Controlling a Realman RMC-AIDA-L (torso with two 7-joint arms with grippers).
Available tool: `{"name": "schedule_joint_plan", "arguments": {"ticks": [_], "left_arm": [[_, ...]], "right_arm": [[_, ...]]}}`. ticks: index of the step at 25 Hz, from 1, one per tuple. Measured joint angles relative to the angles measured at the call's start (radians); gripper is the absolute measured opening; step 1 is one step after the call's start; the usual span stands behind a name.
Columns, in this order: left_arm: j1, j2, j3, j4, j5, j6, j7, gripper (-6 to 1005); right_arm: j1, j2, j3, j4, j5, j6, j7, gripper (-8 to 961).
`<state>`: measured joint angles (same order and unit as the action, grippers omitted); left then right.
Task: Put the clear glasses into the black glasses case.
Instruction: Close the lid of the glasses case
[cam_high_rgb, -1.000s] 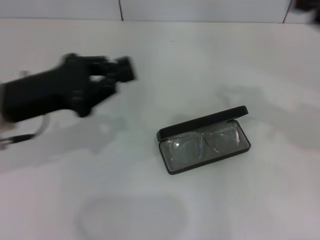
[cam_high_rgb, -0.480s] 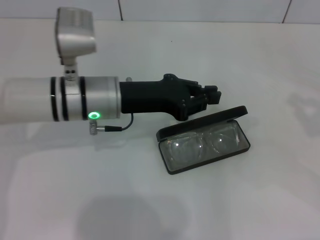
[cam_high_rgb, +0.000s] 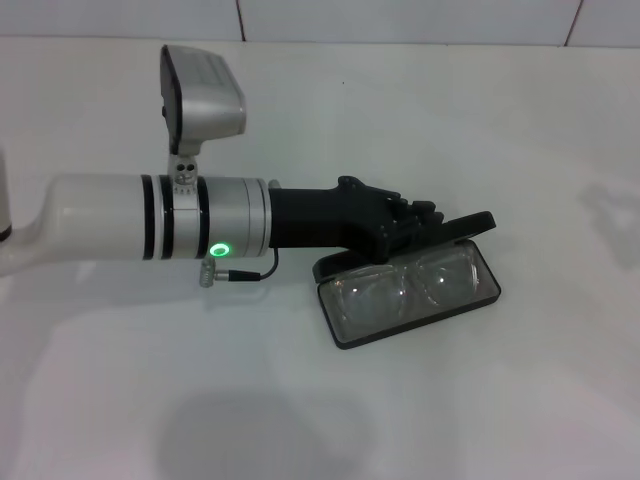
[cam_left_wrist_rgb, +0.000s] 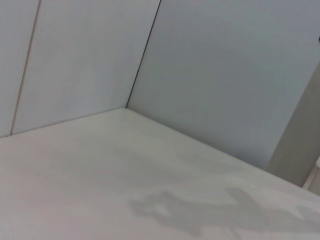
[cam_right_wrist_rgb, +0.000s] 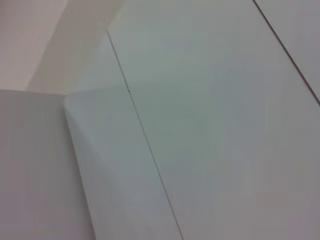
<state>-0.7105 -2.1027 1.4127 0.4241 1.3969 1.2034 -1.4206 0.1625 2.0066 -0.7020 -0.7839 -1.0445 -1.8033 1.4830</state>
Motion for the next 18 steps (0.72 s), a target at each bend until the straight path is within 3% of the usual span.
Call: {"name": "schedule_joint_plan", "arguments": {"ticks": [18], "left_arm": [[-0.015, -0.001, 0.012, -0.034, -0.018, -0.056, 0.002, 130]], "right_arm": [[0.045, -0.008, 0.003, 0.021, -0.035, 0.053, -0.018, 220]]}}
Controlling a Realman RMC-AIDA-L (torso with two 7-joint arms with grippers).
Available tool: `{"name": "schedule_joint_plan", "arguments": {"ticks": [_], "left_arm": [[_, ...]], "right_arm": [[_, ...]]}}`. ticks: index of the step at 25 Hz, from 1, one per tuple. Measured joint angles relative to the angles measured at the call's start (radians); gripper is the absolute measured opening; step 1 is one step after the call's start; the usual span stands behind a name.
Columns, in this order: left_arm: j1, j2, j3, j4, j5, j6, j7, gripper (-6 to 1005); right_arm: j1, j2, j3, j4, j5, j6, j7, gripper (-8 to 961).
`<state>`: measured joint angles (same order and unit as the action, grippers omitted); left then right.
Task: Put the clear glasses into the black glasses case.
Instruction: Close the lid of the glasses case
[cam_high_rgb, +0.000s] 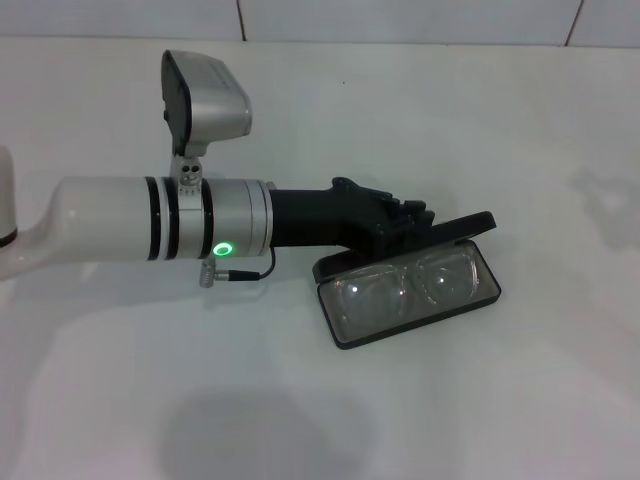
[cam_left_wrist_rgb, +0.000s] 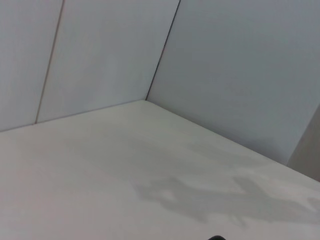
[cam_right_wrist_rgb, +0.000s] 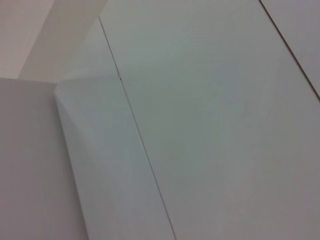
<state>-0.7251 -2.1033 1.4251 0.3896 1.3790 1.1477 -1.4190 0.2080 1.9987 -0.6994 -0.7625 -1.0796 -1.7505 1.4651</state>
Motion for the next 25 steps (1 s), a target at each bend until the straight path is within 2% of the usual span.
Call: {"name": "schedule_joint_plan", "arguments": {"ticks": [8, 17, 23, 25], "left_arm": [[-0.010, 0.000, 0.047, -0.017, -0.009, -0.022, 0.000, 131], [-0.011, -0.001, 0.150, -0.006, -0.008, -0.018, 0.010, 131], [0.010, -0.001, 0.238, 0.054, -0.007, -0.015, 0.033, 133], [0.032, -0.001, 0.275, 0.110, -0.012, -0.012, 0.036, 138]], "right_arm": [[0.003, 0.001, 0.000, 0.012, -0.001, 0.004, -0.009, 226], [0.012, 0.002, -0.003, 0.040, -0.002, 0.000, -0.010, 232], [0.013, 0.002, -0.006, 0.049, -0.002, -0.008, -0.011, 237], [0.010, 0.001, -0.008, 0.050, -0.003, -0.010, -0.011, 238]]}}
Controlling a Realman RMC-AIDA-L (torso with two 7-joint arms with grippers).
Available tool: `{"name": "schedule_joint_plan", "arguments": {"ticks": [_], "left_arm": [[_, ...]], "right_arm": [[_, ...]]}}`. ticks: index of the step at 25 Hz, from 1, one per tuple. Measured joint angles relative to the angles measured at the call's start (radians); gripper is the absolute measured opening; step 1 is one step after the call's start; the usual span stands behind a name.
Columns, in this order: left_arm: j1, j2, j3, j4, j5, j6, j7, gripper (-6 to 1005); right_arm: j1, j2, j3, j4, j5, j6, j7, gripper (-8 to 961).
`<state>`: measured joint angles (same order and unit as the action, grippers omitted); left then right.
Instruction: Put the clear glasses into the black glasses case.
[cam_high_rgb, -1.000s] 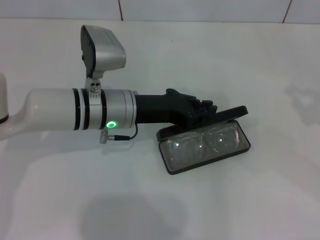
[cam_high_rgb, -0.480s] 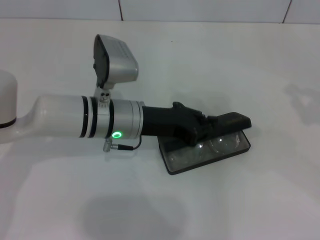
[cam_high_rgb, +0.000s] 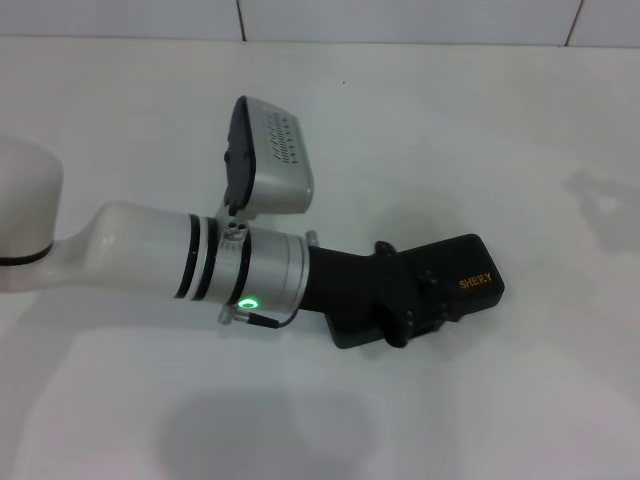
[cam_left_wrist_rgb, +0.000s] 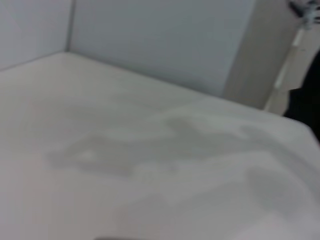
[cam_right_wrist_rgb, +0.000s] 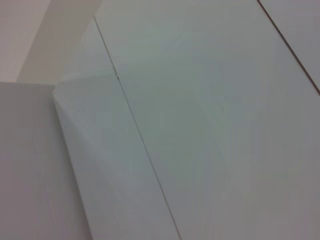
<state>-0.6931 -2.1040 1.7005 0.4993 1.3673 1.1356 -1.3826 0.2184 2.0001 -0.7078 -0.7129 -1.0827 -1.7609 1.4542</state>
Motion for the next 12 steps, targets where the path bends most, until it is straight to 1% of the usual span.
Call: {"name": "schedule_joint_plan", "arguments": {"ticks": [3, 4, 5, 6, 7, 9, 10, 11, 12], "left_arm": [[0.048, 0.005, 0.026, 0.115, -0.016, 0.046, -0.005, 145], [0.063, 0.007, 0.025, 0.162, -0.025, 0.079, -0.013, 148], [0.063, 0.007, 0.025, 0.162, -0.025, 0.079, -0.013, 150], [0.092, 0.012, 0.017, 0.207, -0.032, 0.112, -0.024, 152], [0.146, 0.027, -0.027, 0.319, -0.035, 0.196, -0.091, 155], [0.183, 0.044, -0.088, 0.399, -0.029, 0.280, -0.159, 159], [0.211, 0.056, -0.154, 0.454, -0.025, 0.373, -0.198, 162], [0.211, 0.056, -0.154, 0.454, -0.025, 0.373, -0.198, 164], [0.225, 0.060, -0.188, 0.475, -0.025, 0.423, -0.210, 167]], "right_arm": [[-0.007, -0.004, 0.002, 0.000, -0.024, -0.010, 0.000, 240], [-0.007, -0.008, 0.005, 0.000, -0.049, -0.019, -0.003, 241], [-0.002, -0.014, 0.004, -0.002, -0.098, -0.036, -0.012, 242], [0.003, -0.017, 0.003, -0.007, -0.125, -0.047, -0.018, 243], [0.011, -0.018, 0.000, -0.013, -0.163, -0.063, -0.025, 243], [0.032, -0.017, -0.007, -0.040, -0.260, -0.102, -0.032, 245], [0.041, -0.014, -0.008, -0.049, -0.297, -0.114, -0.032, 245], [0.052, -0.009, -0.012, -0.059, -0.344, -0.127, -0.033, 246], [0.062, -0.004, -0.018, -0.062, -0.378, -0.135, -0.034, 247]]}}
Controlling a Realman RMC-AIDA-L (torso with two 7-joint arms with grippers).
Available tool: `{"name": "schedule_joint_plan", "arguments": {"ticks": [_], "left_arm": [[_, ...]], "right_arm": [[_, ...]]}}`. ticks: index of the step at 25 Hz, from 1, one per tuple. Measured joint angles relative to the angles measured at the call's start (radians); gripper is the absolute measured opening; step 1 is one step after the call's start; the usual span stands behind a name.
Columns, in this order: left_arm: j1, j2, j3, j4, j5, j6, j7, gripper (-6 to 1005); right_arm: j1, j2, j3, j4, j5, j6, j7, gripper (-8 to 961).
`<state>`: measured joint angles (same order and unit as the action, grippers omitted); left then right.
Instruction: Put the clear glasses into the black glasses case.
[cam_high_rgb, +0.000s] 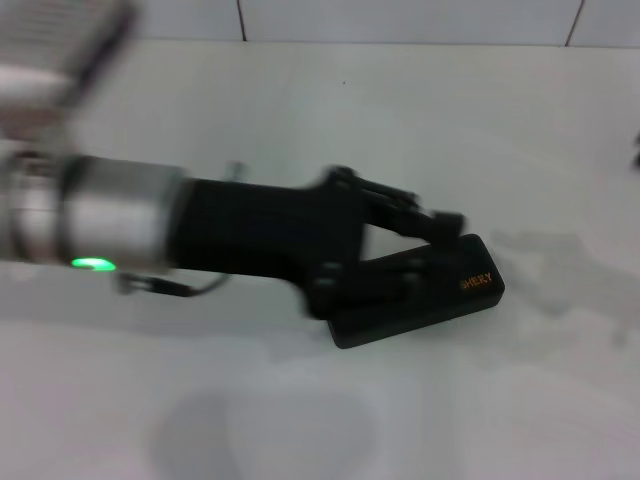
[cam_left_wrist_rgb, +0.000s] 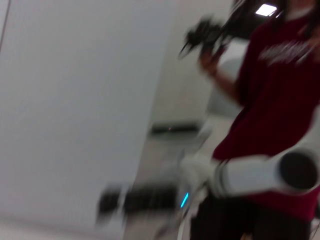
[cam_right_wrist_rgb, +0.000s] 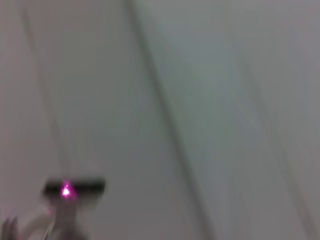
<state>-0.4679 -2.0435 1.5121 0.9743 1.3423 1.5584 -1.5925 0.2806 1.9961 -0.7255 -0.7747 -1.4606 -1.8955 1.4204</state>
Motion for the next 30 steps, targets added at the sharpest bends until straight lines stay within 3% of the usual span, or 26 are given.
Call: {"name": "schedule_joint_plan", "arguments": {"ticks": [1, 4, 7, 12, 14, 17, 22, 30], "left_arm": [[0.035, 0.002, -0.160, 0.015, -0.010, 0.189, 0.043, 169], [0.065, 0.000, -0.293, 0.002, 0.005, 0.292, 0.055, 273], [0.094, 0.007, -0.363, 0.001, 0.055, 0.297, 0.046, 366], [0.108, 0.017, -0.394, -0.045, 0.108, 0.297, 0.053, 484], [0.107, 0.021, -0.409, -0.079, 0.125, 0.298, 0.064, 531], [0.105, 0.032, -0.416, -0.133, 0.137, 0.301, 0.100, 598], [0.110, 0.037, -0.420, -0.151, 0.139, 0.333, 0.135, 699], [0.105, 0.053, -0.436, -0.187, 0.140, 0.353, 0.174, 787]], "right_arm": [[0.014, 0.007, -0.015, -0.001, -0.033, -0.002, -0.001, 248], [0.043, 0.017, -0.094, 0.009, -0.072, 0.016, -0.008, 267], [0.067, 0.021, -0.216, 0.017, -0.075, 0.043, -0.024, 321], [0.121, 0.028, -0.377, 0.021, -0.064, 0.089, -0.046, 410], [0.131, 0.028, -0.396, 0.022, -0.061, 0.095, -0.051, 446], [0.165, 0.029, -0.450, 0.024, -0.052, 0.096, -0.066, 673], [0.173, 0.030, -0.454, 0.018, -0.043, 0.096, -0.068, 861], [0.177, 0.032, -0.499, 0.015, -0.017, 0.129, -0.094, 868]]}}
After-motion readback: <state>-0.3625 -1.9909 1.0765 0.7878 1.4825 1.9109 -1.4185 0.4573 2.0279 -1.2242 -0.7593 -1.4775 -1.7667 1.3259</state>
